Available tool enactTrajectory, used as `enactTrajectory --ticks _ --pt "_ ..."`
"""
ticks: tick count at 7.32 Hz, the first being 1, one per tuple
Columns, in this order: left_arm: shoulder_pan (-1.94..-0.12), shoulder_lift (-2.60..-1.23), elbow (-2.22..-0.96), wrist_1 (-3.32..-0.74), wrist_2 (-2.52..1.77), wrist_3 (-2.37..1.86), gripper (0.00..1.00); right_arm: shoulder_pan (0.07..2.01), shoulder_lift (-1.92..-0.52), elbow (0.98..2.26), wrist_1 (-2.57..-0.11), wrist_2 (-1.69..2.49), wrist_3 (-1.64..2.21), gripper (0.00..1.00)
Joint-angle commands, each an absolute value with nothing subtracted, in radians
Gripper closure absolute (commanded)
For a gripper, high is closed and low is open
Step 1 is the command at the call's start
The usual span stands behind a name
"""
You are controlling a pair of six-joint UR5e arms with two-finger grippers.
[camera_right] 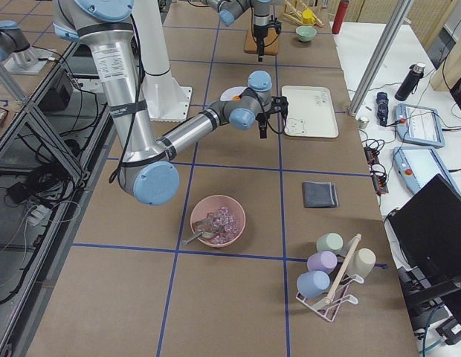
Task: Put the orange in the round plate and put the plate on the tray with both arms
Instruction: 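Move the right gripper toward the plate rim while the left gripper withdraws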
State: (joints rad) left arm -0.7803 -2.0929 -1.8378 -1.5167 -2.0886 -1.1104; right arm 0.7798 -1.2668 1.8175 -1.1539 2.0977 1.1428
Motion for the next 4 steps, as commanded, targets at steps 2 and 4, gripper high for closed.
enactTrajectory --ticks 2,4 --pt "-0.863 -2.065 -1.824 -1.52 -2.117 -1.068 0.02 0.592 -1.22 1.76 -0.885 1.97 1.542 0.0" --pt "-0.885 -2.065 -1.813 -1.519 -2.117 -1.037 0.02 0.572 -1.245 1.701 -0.684 1.971 1.591 0.01"
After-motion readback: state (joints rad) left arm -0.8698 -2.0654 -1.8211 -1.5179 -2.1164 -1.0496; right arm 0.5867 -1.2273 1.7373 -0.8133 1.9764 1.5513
